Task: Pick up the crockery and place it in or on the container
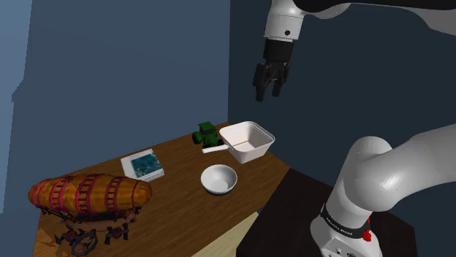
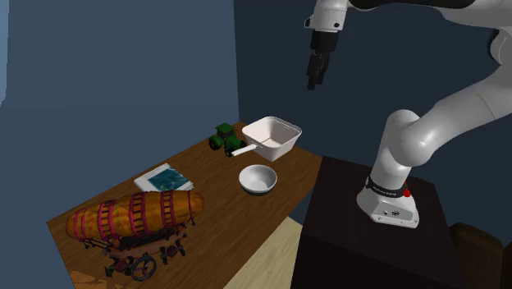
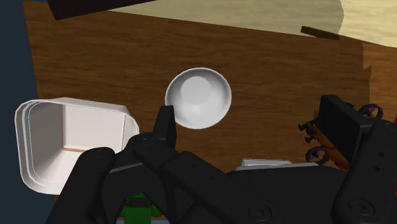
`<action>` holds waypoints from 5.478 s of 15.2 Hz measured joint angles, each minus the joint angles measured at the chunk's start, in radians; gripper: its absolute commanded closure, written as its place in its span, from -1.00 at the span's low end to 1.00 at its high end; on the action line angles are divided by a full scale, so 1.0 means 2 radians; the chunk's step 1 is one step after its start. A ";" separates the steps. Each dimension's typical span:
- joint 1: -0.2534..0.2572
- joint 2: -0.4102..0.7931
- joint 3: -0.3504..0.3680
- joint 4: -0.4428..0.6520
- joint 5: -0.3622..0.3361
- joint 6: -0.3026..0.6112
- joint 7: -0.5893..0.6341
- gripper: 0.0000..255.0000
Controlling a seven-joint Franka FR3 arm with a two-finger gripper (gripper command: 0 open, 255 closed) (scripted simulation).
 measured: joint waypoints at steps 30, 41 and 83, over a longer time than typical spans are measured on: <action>0.030 0.329 -0.115 -0.194 0.142 0.539 -0.207 -1.00; -0.008 0.577 -0.059 -0.072 0.435 0.627 -0.463 -1.00; 0.027 0.516 -0.096 -0.088 0.355 0.596 -0.377 1.00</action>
